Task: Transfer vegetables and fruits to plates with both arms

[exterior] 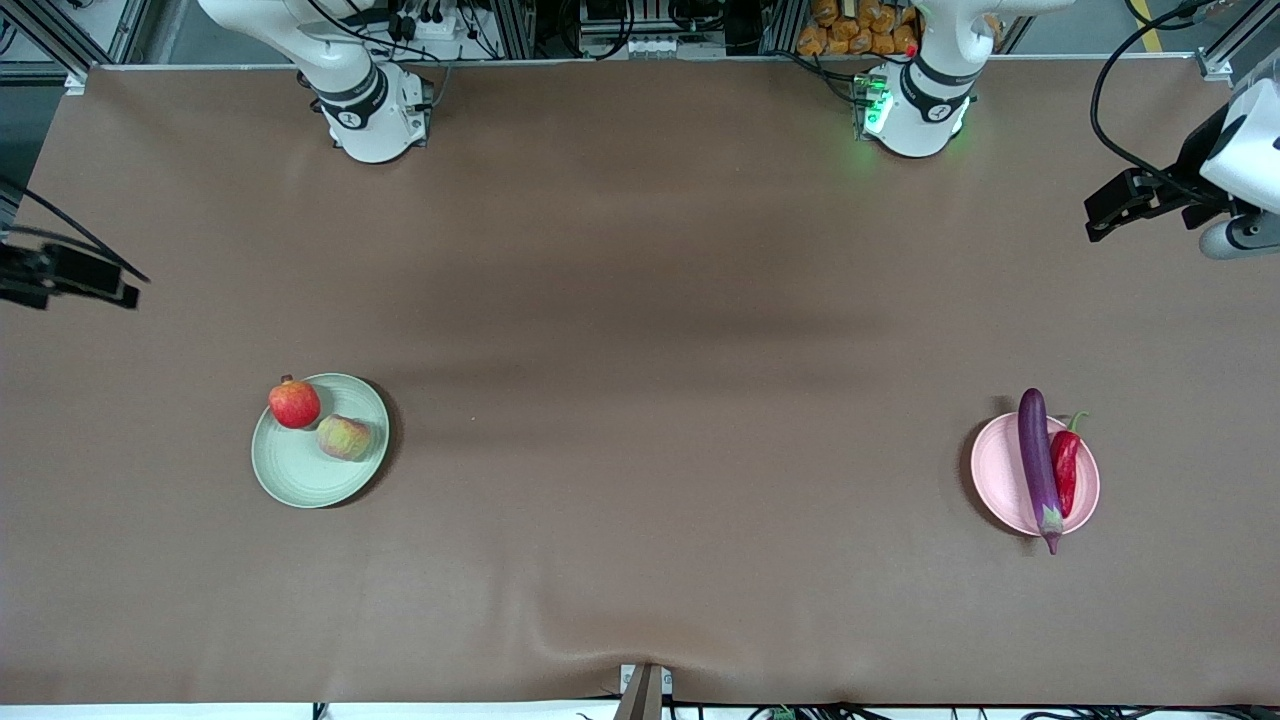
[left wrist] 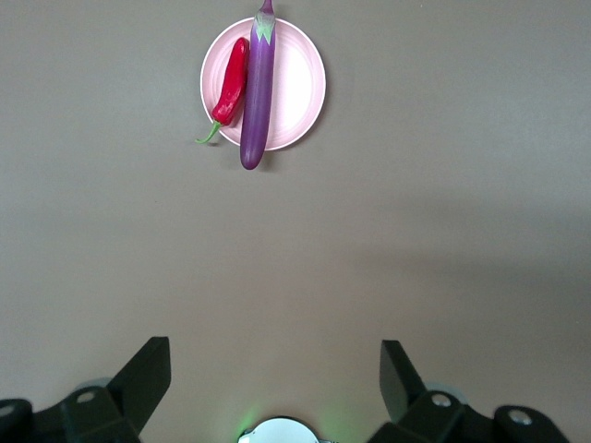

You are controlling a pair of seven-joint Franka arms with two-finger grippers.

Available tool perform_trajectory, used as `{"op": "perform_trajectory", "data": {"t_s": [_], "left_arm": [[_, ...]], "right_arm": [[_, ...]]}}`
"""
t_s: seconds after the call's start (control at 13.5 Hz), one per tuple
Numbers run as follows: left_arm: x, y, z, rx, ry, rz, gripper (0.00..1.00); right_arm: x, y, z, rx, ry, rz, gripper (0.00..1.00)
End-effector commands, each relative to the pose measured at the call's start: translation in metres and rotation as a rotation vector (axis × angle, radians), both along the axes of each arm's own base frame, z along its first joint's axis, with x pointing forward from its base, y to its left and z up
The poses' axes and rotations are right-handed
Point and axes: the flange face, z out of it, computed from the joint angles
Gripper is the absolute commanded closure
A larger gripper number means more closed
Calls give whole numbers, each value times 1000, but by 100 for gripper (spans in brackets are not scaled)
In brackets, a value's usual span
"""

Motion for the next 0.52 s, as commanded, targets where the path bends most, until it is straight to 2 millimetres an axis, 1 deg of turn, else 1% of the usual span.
{"op": "perform_trajectory", "data": {"t_s": [0.0, 0.07, 0.15, 0.3, 0.44], "left_arm": [[-11, -2, 8, -17, -1, -12, 0], [-11, -2, 8, -17, 0, -13, 0], [-11, -3, 8, -17, 0, -15, 0], [-11, -6, 12, -18, -9, -20, 0], [-9, -6, 14, -19, -14, -21, 0]], "right_arm": [[-31, -11, 12, 13, -1, -2, 0], [-39, -5, 15, -13, 4, 15, 0], [-47, 13, 17, -70, 8, 44, 0], [-61, 25, 11, -89, -13, -2, 0], [-74, 28, 3, -88, -47, -2, 0]]}}
